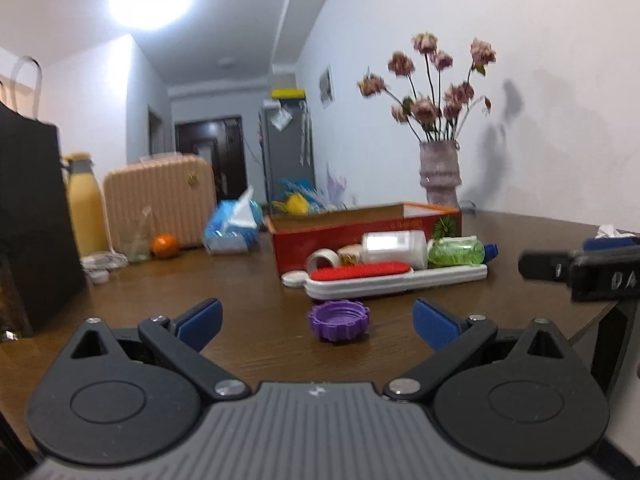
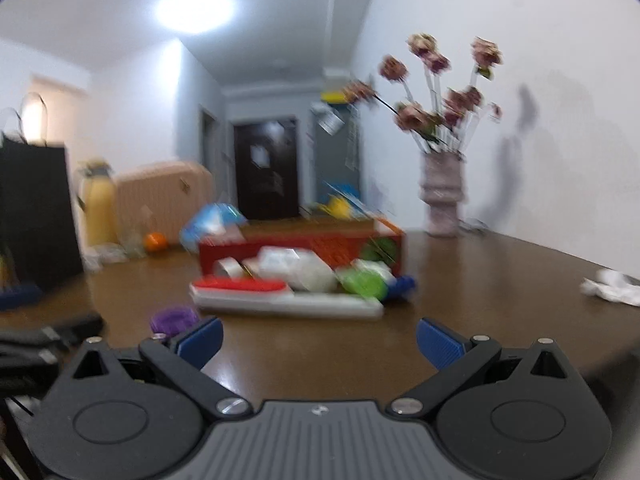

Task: Organize rigid objects
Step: 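Grasp the purple cap with the left tool while the right tool grasps the green spray bottle, then carry the purple cap and green bottle with both tools into the cardboard box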

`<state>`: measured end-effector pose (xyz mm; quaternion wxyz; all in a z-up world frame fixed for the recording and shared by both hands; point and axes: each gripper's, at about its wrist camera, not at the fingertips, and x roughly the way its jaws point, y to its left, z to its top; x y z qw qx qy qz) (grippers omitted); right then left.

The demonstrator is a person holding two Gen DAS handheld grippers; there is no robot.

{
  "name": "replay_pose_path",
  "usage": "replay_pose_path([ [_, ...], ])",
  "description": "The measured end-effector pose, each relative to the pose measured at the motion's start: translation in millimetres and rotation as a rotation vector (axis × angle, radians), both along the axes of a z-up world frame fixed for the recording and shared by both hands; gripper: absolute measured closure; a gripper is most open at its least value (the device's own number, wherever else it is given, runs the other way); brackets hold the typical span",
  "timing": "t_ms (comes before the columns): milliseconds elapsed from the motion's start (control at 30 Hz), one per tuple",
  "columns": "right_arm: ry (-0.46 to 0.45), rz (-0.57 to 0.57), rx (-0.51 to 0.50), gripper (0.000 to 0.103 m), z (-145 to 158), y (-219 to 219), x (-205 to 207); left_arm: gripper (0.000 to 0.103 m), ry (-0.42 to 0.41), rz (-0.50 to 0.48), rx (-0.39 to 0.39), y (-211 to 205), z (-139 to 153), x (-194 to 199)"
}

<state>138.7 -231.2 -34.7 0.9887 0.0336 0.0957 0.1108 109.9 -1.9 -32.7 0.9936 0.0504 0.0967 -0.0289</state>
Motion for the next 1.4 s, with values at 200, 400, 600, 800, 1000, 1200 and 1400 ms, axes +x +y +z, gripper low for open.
replay_pose_path([
  [200,0.109,-0.019,-0.031,0.0,5.6,-13.0,51.9,0.0,0.068,-0.025,-0.051,1.3,3.8,47.9],
  [400,0.135,0.015,0.006,0.009,17.2,-39.4,101.6,0.001,0.188,-0.01,-0.098,-2.2,1.9,99.1],
  [600,0.198,0.108,-0.041,0.045,21.5,-48.2,164.8,0.041,0.307,0.041,-0.104,-5.7,-1.4,133.3],
  [800,0.31,0.158,-0.109,0.067,13.3,-35.1,216.4,0.047,0.367,0.062,-0.106,-9.1,-8.3,141.0],
  [1000,0.359,0.164,-0.095,0.069,4.6,-28.2,243.0,0.047,0.365,0.074,-0.115,-10.7,-8.9,140.9],
  [1200,0.371,0.141,-0.094,0.073,0.9,-23.2,251.0,0.047,0.339,0.081,-0.11,-5.6,1.0,132.4],
  [1400,0.432,0.156,-0.091,0.073,-5.9,-16.5,251.2,0.047,0.284,0.071,-0.125,-3.7,17.2,107.8],
])
